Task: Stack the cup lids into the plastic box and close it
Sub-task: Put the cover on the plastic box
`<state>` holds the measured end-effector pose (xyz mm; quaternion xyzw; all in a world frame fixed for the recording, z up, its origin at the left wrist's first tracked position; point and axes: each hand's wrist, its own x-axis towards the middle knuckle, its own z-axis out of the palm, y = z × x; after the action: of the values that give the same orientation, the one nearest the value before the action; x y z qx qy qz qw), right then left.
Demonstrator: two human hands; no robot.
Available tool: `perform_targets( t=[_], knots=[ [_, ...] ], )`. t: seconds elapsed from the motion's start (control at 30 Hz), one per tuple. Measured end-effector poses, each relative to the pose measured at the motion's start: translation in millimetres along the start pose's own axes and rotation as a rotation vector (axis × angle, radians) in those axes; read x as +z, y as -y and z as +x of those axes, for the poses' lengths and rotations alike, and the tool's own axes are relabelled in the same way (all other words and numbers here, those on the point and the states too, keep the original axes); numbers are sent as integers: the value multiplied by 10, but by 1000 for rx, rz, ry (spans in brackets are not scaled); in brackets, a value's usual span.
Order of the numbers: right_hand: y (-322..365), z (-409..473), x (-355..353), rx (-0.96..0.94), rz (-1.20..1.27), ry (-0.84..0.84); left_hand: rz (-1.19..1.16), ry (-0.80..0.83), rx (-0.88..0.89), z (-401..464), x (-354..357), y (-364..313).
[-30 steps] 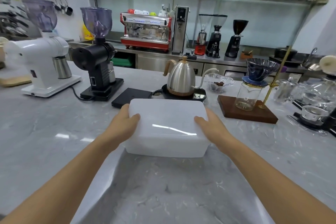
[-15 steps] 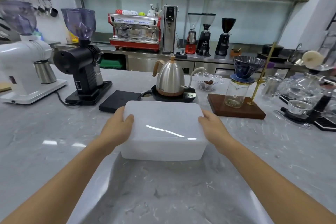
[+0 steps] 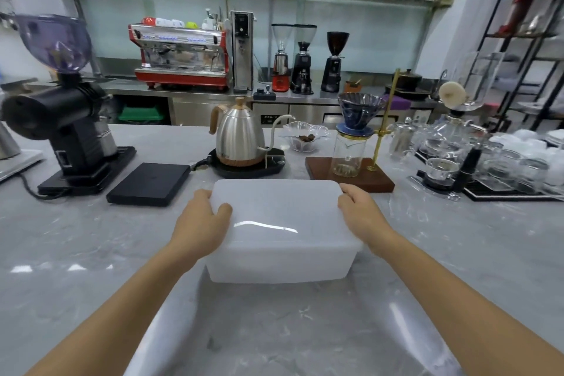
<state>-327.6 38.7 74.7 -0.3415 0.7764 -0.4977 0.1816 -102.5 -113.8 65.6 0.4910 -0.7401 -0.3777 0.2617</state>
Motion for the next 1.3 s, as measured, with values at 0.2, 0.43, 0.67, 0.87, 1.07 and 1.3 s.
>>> perform_targets(
  t=[0.2, 0.43, 0.67, 0.87, 1.07, 1.3],
  knots=[
    [-41, 91, -55, -73, -239, 13, 149, 24, 47, 77, 54, -44],
    [-33, 140, -26, -160, -507, 131, 598, 176, 385, 104, -13, -47],
    [-3, 150, -17, -212, -684, 218, 775, 221, 407, 125, -10, -91],
    [36, 151, -27, -320, -832, 264, 778, 82, 438, 104, 36, -250],
    [38, 179, 7, -338, -850, 202, 720, 106, 427, 173, 132, -239],
    [4, 220, 43, -317, -861, 178, 738, 242, 415, 273, 144, -187]
  ],
)
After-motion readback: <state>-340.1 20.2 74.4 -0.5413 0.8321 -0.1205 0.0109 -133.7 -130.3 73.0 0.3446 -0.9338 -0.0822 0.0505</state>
